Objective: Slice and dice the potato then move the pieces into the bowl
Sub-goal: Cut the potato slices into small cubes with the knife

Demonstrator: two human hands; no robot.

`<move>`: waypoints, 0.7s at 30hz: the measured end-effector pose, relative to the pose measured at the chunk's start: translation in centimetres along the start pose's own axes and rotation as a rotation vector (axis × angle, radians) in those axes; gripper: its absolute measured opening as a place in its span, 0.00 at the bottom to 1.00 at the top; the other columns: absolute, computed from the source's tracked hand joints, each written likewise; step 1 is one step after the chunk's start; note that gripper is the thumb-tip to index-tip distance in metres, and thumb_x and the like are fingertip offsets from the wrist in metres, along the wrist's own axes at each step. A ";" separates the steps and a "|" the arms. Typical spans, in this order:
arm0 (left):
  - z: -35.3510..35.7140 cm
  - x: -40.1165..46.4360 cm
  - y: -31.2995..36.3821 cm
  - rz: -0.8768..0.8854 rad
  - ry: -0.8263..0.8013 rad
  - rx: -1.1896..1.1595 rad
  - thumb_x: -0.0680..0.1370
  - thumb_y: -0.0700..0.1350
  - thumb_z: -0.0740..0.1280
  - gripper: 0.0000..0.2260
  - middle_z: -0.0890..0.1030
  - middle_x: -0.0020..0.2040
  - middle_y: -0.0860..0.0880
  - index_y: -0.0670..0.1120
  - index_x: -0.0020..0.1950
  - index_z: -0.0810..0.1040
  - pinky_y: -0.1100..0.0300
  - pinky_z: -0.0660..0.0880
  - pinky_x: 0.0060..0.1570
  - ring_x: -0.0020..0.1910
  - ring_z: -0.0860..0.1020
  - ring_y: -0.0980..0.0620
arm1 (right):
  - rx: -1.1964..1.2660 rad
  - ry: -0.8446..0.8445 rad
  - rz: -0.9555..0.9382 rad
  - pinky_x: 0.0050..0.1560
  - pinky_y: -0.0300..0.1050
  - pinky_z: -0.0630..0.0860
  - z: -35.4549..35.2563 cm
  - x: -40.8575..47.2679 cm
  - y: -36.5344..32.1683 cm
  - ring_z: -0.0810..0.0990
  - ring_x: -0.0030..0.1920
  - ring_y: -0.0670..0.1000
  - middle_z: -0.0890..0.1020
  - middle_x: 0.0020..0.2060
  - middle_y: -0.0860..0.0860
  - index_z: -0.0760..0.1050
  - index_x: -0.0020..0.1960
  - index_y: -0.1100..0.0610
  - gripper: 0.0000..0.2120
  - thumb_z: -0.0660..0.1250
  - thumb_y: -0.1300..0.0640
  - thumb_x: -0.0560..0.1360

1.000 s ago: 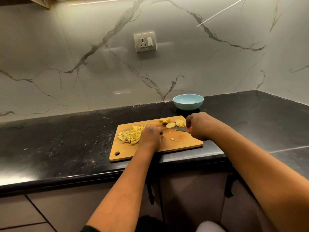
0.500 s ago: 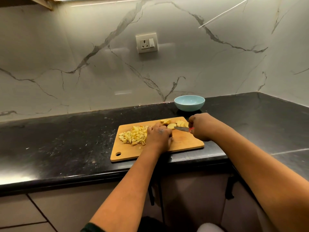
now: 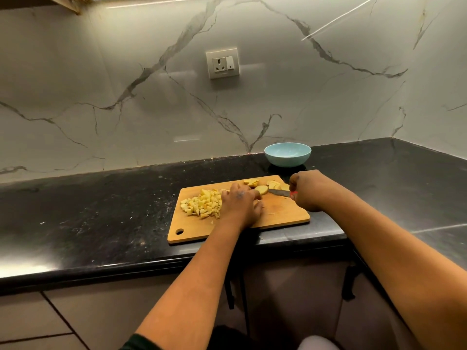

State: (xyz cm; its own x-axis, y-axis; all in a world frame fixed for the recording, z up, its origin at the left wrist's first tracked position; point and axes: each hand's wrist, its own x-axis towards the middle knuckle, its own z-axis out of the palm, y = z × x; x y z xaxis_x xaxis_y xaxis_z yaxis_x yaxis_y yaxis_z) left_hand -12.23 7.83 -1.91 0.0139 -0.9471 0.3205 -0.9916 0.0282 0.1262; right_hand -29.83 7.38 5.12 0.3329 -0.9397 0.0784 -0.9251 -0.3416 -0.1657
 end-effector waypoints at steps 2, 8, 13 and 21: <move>0.3 0.1 0.5 0.014 -0.040 0.024 0.80 0.55 0.63 0.12 0.76 0.63 0.50 0.55 0.61 0.78 0.47 0.63 0.64 0.67 0.67 0.48 | -0.003 -0.003 -0.001 0.56 0.46 0.78 0.1 0.0 0.0 0.78 0.51 0.52 0.80 0.53 0.54 0.75 0.63 0.57 0.15 0.67 0.63 0.76; 0.1 0.5 0.1 -0.165 0.059 0.121 0.81 0.44 0.61 0.09 0.78 0.58 0.48 0.51 0.59 0.78 0.47 0.63 0.64 0.62 0.70 0.47 | -0.001 0.002 -0.003 0.57 0.46 0.78 0.3 0.2 0.2 0.78 0.52 0.52 0.79 0.53 0.54 0.74 0.64 0.57 0.16 0.67 0.63 0.76; -0.9 1.4 -1.0 -0.343 0.141 -0.087 0.80 0.41 0.62 0.09 0.79 0.55 0.47 0.50 0.58 0.78 0.50 0.65 0.59 0.61 0.70 0.47 | 0.013 0.009 0.006 0.57 0.46 0.77 0.3 0.5 0.5 0.78 0.53 0.52 0.79 0.54 0.54 0.74 0.64 0.57 0.17 0.67 0.63 0.77; -0.1 4.4 0.7 -0.373 0.040 -0.187 0.77 0.54 0.68 0.26 0.76 0.62 0.45 0.46 0.70 0.65 0.49 0.70 0.59 0.63 0.71 0.45 | 0.058 0.044 0.049 0.54 0.43 0.77 0.1 1.1 1.5 0.77 0.50 0.51 0.79 0.52 0.54 0.75 0.63 0.56 0.16 0.68 0.63 0.76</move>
State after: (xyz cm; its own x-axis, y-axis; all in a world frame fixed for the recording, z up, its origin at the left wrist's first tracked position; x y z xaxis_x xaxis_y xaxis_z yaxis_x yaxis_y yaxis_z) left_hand -12.90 3.75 -0.34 0.3763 -0.8903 0.2565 -0.8773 -0.2533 0.4077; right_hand -30.80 5.82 4.81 0.2781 -0.9540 0.1120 -0.9275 -0.2970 -0.2270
